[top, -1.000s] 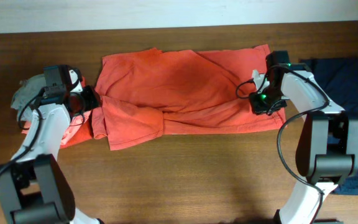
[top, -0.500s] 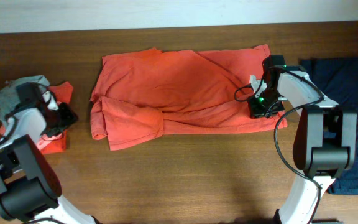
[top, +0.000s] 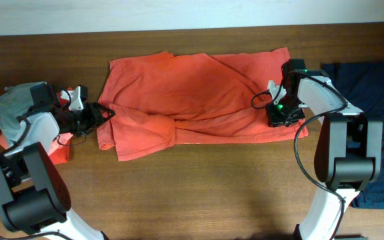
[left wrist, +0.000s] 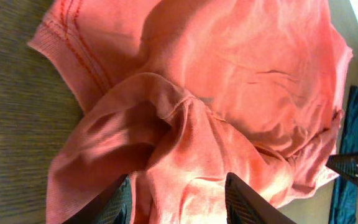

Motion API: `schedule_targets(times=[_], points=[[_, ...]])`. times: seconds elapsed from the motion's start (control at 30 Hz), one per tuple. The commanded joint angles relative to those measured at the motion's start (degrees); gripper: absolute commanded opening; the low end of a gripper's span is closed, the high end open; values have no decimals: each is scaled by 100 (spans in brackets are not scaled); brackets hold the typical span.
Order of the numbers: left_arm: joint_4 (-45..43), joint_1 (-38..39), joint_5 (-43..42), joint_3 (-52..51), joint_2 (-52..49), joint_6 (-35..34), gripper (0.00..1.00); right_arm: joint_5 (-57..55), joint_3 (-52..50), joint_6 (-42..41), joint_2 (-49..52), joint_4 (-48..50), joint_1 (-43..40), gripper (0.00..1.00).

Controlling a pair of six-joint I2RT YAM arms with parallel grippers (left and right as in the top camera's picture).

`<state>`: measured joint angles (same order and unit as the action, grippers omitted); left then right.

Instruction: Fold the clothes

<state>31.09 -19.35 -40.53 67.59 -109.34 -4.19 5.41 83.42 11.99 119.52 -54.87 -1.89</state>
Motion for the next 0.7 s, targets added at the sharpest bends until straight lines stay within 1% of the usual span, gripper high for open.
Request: schedule_targets(times=[0.0,0.07,0.13,0.17,0.27,0.43,0.57,0.6,0.63,0.67], points=[[251,0,455,-4,17,125,43,31,37,-50,81,-22,-13,32],[428,9,1023,-11,17,127,43,33,37,-50,81,-22,-13,32],[426,9,1169,-11,17,127,44,31,37,-50,81,-22,-13,32],[435,9,1307,-11,17,125,47,33,37,-50,81,-22,-13,31],[463,9,1598,-11,17,122,48,33,37,-50,81,-31,-13,31],[503,22,1659,-13,17,125,48,33,37,-50,81,-22,-13,32],[584,26,1657,-24,15,125,51,33,37,-50,81,-24,-13,32],[584,26,1639,-33,15,125,50,33,37,-50,81,-22,-13,32],[577,24,1637,-46,15,125,47,33,37,-50,81,-22,-13,32],[581,26,1635,-50,17,127,35,33,37,-50,81,-20,-13,31]])
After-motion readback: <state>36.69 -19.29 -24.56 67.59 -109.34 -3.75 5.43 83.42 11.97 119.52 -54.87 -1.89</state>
